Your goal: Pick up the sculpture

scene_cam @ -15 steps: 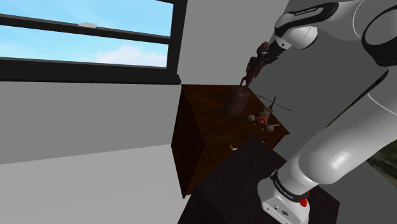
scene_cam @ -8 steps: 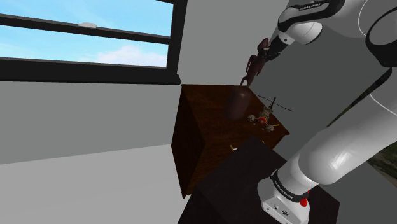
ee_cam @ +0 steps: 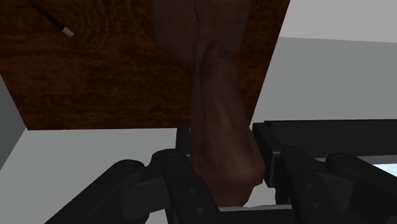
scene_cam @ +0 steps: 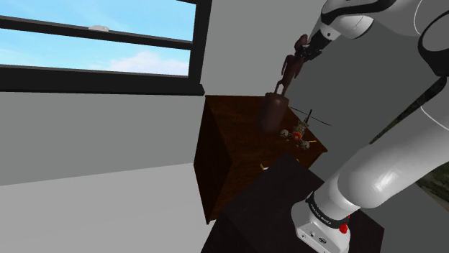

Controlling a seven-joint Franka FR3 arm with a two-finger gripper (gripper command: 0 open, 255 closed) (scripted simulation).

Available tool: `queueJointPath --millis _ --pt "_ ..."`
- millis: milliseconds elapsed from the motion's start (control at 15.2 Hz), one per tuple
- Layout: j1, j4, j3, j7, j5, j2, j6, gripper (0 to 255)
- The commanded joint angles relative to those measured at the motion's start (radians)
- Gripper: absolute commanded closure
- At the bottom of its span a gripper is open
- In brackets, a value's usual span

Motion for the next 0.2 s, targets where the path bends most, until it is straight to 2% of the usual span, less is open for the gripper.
queueJointPath --millis 0,132 --pt "0.0 0.024 0.001 0.008 -0.007 -0.007 -0.024 255" --pt "0.0 0.025 0.001 0.009 -0.007 -0.007 -0.026 255"
